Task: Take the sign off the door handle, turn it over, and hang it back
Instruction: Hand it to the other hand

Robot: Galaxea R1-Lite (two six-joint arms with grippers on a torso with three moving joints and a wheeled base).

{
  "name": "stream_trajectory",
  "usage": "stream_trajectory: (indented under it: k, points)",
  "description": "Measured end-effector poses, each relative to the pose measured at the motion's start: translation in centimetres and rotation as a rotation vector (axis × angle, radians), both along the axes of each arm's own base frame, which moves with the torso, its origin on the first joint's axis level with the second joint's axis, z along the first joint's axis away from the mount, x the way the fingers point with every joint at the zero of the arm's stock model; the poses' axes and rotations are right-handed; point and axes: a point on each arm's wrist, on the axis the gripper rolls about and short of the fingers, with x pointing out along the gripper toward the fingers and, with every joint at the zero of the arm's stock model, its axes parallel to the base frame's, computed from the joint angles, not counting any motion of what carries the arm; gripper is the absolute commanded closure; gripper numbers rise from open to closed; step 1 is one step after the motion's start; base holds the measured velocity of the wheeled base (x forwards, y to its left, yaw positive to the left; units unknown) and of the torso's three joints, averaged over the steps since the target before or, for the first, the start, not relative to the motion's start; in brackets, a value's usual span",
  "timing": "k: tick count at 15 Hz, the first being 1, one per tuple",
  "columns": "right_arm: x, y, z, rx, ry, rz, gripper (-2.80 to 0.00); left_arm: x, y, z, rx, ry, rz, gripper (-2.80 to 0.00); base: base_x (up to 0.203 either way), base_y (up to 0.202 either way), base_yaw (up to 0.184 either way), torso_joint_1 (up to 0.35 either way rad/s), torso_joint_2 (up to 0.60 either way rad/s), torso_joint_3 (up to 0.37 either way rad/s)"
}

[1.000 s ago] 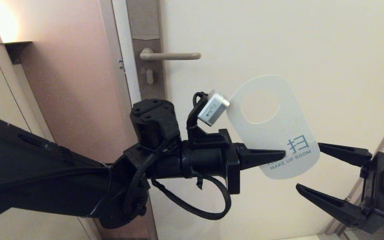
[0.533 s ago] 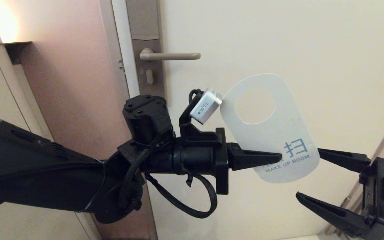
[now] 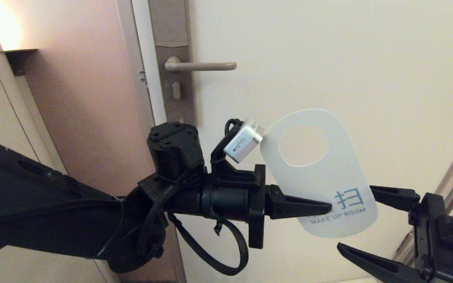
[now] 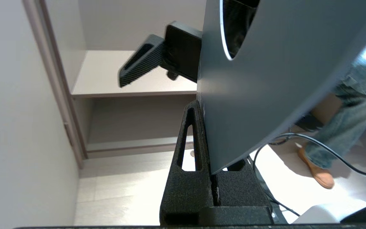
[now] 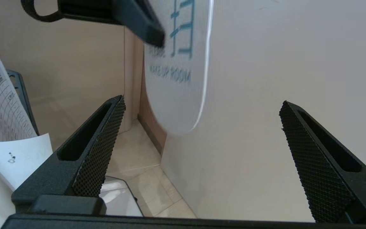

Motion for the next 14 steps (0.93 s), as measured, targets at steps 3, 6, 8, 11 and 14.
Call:
stream_trajectory:
  k: [3,6,8,11,14]
  points:
    - [-0.07,-0.03,-0.24,-0.004,0.008,0.001,-2.8,-0.16,-0.13,-0.24,0.007,0.006,-0.006,0.0,0.0,0.0,0.0,0.0,0.0,0.0]
    - [-0.1,-0.06,-0.42,-0.006,0.016,-0.001,-2.8,-0.23,-0.28,-0.44,0.011,0.01,-0.008,0.0,0.0,0.0,0.0,0.0,0.0,0.0]
    - [-0.04,-0.04,-0.41,0.0,0.026,-0.005,-2.8,-0.17,-0.35,-0.59,0.013,0.012,-0.002,0.0,0.0,0.0,0.0,0.0,0.0,0.0]
    - [0.4,0.21,-0.26,0.0,0.026,-0.007,-2.8,-0.03,-0.42,-0.77,0.015,0.016,0.018,0.0,0.0,0.0,0.0,0.0,0.0,0.0]
    - [0.7,0.38,-0.31,-0.005,0.033,-0.006,-2.8,0.06,-0.4,-0.9,0.018,0.021,0.028,0.0,0.0,0.0,0.0,0.0,0.0,0.0]
